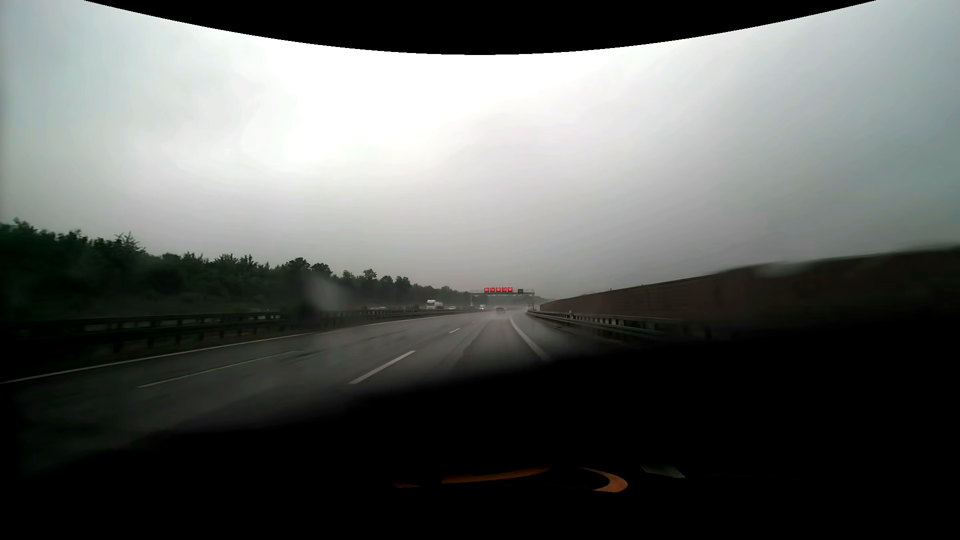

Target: Follow the waypoints while adhering to traffic rules and regulations

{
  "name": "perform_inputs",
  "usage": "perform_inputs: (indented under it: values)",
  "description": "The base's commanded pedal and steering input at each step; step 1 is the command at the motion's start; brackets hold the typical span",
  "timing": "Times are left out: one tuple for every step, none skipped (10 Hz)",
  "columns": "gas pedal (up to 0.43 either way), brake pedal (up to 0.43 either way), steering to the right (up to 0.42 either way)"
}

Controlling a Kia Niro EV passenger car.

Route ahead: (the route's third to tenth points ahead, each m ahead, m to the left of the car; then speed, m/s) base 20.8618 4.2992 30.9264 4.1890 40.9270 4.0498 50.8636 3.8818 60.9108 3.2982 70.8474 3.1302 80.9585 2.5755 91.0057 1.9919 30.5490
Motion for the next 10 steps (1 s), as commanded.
perform_inputs:
  values:
    - [0.26,0.0,0.003]
    - [0.26,0.0,0.003]
    - [0.26,0.0,0.003]
    - [0.26,0.0,0.004]
    - [0.26,0.0,0.004]
    - [0.26,0.0,0.004]
    - [0.26,0.0,0.004]
    - [0.26,0.0,0.003]
    - [0.26,0.0,0.001]
    - [0.26,0.0,0.001]
